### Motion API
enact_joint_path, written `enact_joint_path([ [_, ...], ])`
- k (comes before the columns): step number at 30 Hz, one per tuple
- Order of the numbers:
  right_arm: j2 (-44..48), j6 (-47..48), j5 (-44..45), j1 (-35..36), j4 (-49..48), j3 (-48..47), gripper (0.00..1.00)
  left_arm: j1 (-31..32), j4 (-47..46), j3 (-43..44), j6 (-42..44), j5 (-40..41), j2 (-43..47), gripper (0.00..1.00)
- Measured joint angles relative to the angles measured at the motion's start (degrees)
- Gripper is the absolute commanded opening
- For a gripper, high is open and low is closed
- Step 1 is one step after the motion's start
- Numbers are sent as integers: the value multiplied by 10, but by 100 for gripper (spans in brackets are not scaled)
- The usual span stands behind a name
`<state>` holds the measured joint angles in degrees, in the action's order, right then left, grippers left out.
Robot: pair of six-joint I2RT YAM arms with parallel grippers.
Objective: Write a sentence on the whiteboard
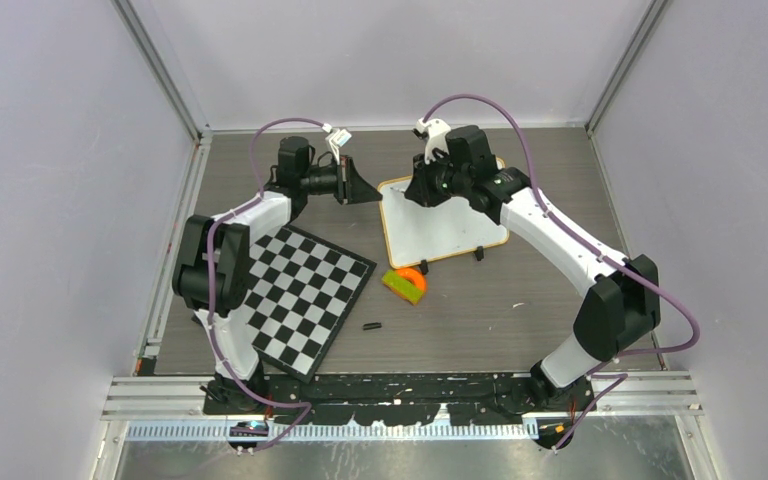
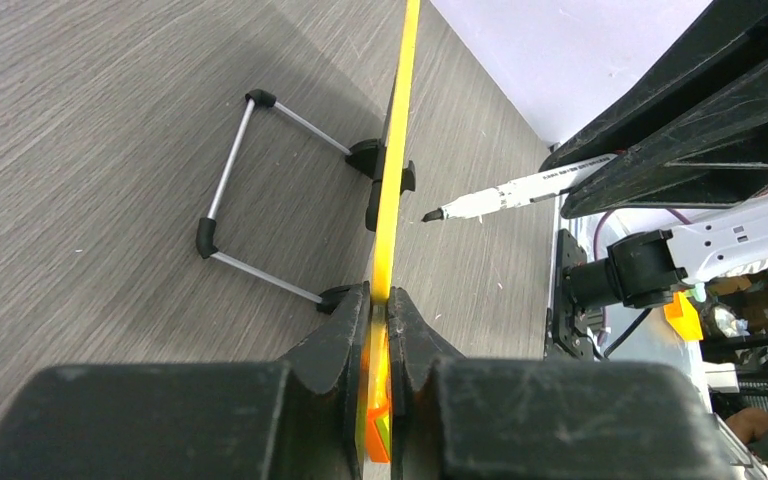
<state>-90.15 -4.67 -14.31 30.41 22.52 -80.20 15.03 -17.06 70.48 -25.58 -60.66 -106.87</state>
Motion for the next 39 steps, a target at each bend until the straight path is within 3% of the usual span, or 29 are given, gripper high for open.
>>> enact_joint_path([
  [39, -35, 15, 22, 18, 16, -23, 0, 0, -17, -3, -10, 0, -4, 0],
])
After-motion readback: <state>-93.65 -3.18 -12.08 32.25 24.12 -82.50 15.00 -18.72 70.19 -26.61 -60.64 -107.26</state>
